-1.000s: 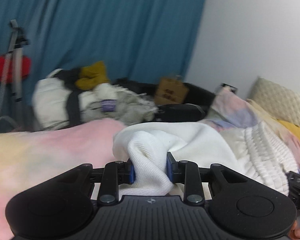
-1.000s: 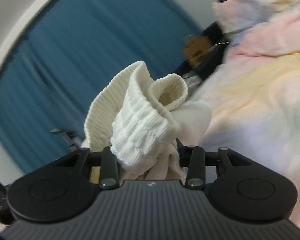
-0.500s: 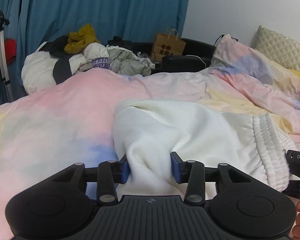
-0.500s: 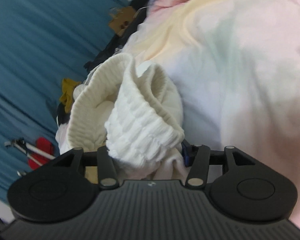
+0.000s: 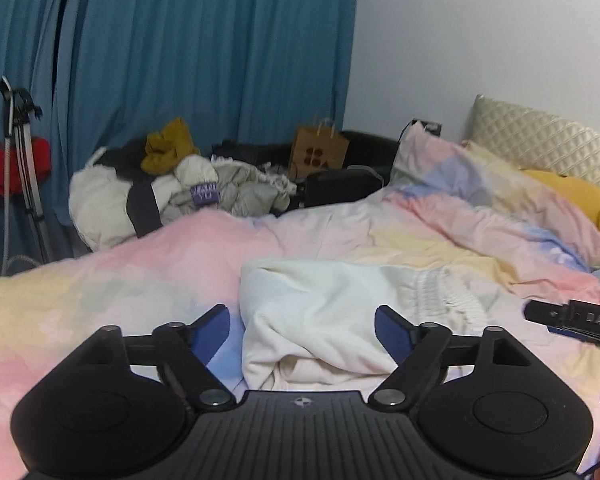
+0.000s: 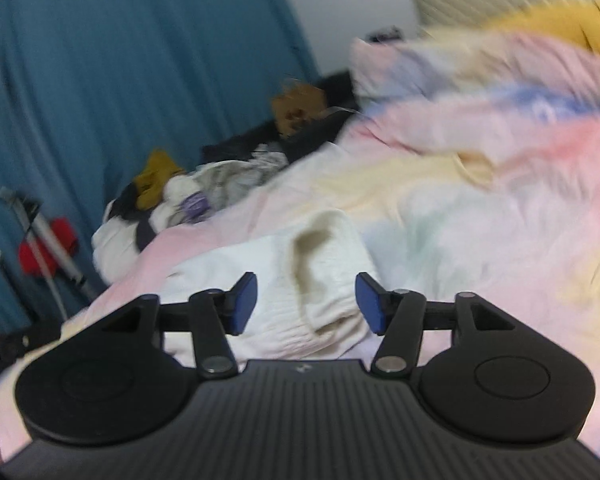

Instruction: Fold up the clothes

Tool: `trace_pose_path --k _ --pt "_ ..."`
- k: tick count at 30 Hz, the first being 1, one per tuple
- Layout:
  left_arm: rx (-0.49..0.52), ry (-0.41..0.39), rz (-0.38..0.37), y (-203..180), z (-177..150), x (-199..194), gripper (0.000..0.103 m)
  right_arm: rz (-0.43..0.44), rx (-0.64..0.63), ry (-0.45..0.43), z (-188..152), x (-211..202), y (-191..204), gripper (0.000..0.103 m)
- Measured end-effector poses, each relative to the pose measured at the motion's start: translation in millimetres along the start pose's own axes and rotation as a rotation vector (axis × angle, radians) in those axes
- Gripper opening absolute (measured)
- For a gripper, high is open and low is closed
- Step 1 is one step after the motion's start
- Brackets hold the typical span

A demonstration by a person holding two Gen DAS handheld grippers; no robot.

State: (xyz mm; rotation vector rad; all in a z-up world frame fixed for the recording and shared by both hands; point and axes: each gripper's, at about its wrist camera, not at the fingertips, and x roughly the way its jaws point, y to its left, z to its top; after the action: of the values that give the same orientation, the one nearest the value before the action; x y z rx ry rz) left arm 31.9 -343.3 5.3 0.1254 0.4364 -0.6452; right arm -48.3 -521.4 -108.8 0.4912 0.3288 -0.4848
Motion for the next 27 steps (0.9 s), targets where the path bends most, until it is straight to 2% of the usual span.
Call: trace_pose_path --k 1,2,5,7,9,14,16,20,23,27 --pt "0.013 -0.018 0.000 -1.7 -1.3 -15.6 0.099 0.012 -0.038 -0.006 0.1 -8.7 8.3 0.063" --pt "0.015 -0.030 0.001 -1.3 -3.9 -28.7 0.103 0.024 -0.071 -0.016 -0.3 -17.9 16.5 0.064" --pt "0.000 -0.052 0.006 2.9 -12.0 -65.0 0.103 0.046 -0.143 -0.041 0.5 -40.4 37.9 0.071" --pt "-0.040 -0.046 0.007 10.2 -17.0 -82.4 0.103 0.060 -0.180 -0.065 -4.1 -58.1 51.6 0.086" --pt "-0.056 -0.045 0.018 15.3 -21.5 -96.0 0.103 0.065 -0.215 -0.089 -12.4 -70.4 62.5 0.090" --pt "-0.017 -0.068 0.107 18.4 -32.7 -118.3 0.103 0.090 -0.233 -0.079 -31.6 -76.5 77.0 0.091" --pt "-0.006 -0.066 0.120 18.6 -39.4 -119.2 0.103 0.105 -0.228 -0.080 -41.6 -76.6 79.0 0.091" --pt "0.027 -0.037 0.118 16.3 -54.4 -118.1 0.103 0.127 -0.266 -0.078 -58.0 -69.4 85.7 0.091" --pt "0.048 -0.053 0.111 16.9 -63.4 -121.5 0.103 0.120 -0.325 -0.068 -65.4 -63.8 95.9 0.091" --pt "0.017 -0.059 0.108 25.1 -66.6 -124.0 0.103 0.168 -0.288 -0.041 -67.8 -61.5 98.0 0.091"
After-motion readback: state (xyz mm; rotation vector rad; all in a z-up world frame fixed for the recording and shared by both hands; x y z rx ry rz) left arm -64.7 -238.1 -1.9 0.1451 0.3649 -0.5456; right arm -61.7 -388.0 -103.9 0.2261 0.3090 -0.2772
